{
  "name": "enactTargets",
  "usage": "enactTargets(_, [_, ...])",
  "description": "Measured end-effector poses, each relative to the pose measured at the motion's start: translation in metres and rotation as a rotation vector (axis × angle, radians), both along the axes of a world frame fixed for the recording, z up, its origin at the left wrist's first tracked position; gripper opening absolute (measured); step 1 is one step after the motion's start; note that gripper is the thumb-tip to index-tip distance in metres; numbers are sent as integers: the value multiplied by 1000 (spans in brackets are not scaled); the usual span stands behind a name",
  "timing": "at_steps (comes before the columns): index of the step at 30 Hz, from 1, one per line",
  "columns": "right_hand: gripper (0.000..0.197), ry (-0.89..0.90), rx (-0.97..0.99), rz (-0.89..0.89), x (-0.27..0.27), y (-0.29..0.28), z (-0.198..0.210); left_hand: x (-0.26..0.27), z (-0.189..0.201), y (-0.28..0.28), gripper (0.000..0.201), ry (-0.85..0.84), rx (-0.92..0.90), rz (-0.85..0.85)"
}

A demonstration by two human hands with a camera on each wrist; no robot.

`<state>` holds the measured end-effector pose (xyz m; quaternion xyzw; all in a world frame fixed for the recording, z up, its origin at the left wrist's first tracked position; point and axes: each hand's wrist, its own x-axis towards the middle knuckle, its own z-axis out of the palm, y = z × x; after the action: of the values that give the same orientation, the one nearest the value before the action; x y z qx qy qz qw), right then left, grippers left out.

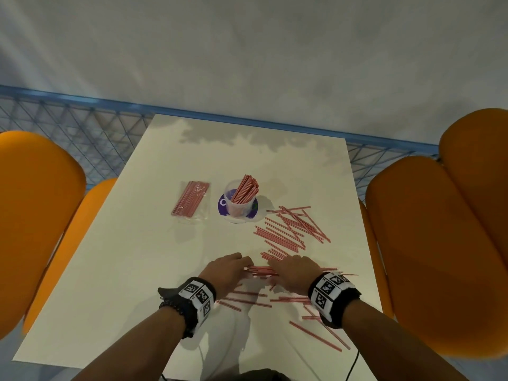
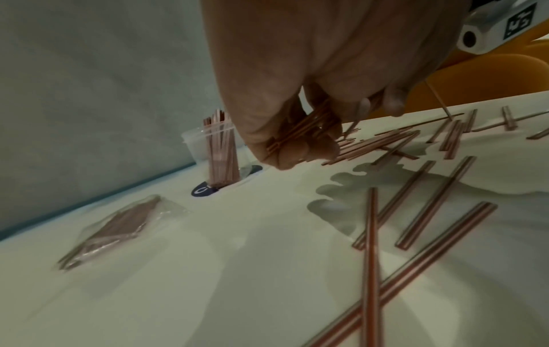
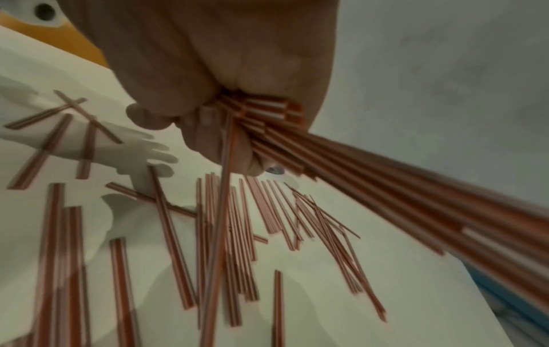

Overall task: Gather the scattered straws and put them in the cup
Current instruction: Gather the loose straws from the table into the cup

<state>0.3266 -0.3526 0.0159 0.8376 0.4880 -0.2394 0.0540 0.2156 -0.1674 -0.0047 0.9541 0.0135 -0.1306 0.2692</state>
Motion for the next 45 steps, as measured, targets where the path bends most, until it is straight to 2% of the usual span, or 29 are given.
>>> enactTargets(4, [45, 49, 3, -169, 15, -14, 1, -5, -1, 23, 22, 61, -78, 70])
enactTargets(7, [47, 148, 86, -299, 20, -15, 2, -7, 5, 35, 23, -7, -226, 248])
enactTargets(11, [43, 332, 352, -434, 19, 6, 14, 1, 19, 23, 25, -95, -472, 503])
enactTargets(14, [42, 397, 536, -587, 15, 27, 29, 11, 29, 5, 27, -4, -775, 643])
enactTargets(16, [41, 491, 696, -716, 8, 42, 42, 19, 38, -5, 30, 50, -872, 662])
enactTargets(18, [41, 584, 791, -818, 0, 55, 53, 25, 48, -15, 39, 40, -838, 549])
enactTargets(19, [41, 626, 819, -851, -3, 60, 57, 26, 53, -20, 51, 27, -803, 473])
enactTargets(21, [41, 647, 852, -893, -2, 66, 63, 27, 60, -26, 64, 31, -757, 383])
enactTargets(24, [41, 586, 869, -962, 13, 63, 68, 23, 63, -22, 53, 37, -762, 370])
enactTargets(26, [43, 577, 895, -983, 23, 58, 71, 17, 66, -15, 44, 17, -758, 441])
enactTargets(28, [46, 583, 925, -1021, 31, 56, 75, 10, 69, -10, 38, -44, -661, 500])
enactTargets(31, [47, 620, 979, -1082, 37, 56, 80, 9, 68, -12, 33, -128, -471, 438])
enactTargets(33, [49, 639, 999, -1082, 36, 57, 82, 13, 70, -14, 32, -162, -490, 479])
enactTargets(34, [51, 655, 1013, -1082, 34, 56, 83, 14, 73, -14, 34, -140, -565, 534])
enactTargets(37, [55, 705, 1076, -1083, 26, 58, 87, 17, 84, -17, 45, 60, -974, 676])
enactTargets(39, [53, 753, 1136, -1085, 17, 62, 99, 20, 84, -21, 55, 185, -1099, 729])
enactTargets(42, [50, 907, 1308, -1110, 2, 69, 125, 20, 72, -17, 69, 337, -1275, 930])
enactTargets(45, [52, 979, 1422, -1026, -11, 74, 155, 11, 71, -13, 82, 436, -1737, 1008])
